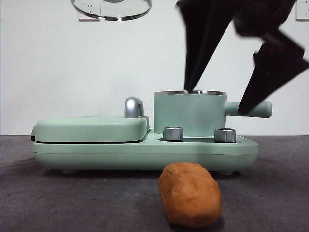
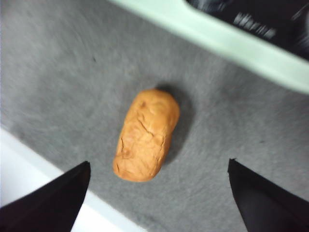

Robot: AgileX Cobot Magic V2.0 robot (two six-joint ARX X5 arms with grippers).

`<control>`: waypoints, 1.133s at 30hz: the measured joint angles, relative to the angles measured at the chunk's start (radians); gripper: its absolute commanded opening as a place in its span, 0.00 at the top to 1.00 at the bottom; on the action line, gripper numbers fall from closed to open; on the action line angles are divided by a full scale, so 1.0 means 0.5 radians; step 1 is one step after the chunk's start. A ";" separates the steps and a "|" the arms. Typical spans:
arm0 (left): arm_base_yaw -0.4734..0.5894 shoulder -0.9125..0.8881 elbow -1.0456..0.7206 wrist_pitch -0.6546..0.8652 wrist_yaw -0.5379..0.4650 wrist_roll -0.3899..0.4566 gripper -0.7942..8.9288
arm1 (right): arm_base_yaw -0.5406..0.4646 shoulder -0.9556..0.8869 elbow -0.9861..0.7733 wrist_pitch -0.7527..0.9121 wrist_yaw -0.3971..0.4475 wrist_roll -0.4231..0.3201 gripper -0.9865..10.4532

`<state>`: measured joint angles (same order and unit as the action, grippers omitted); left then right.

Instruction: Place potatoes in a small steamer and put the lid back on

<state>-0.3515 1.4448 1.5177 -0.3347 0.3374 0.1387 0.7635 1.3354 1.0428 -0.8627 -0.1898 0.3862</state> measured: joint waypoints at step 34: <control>0.027 0.000 0.000 -0.119 -0.002 0.000 0.90 | -0.465 0.800 1.348 -0.376 -0.176 -0.227 0.75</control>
<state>-0.3378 1.4448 1.5177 -0.3943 0.3367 0.1387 0.5312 1.7355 1.7168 -1.0508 -0.2779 0.2726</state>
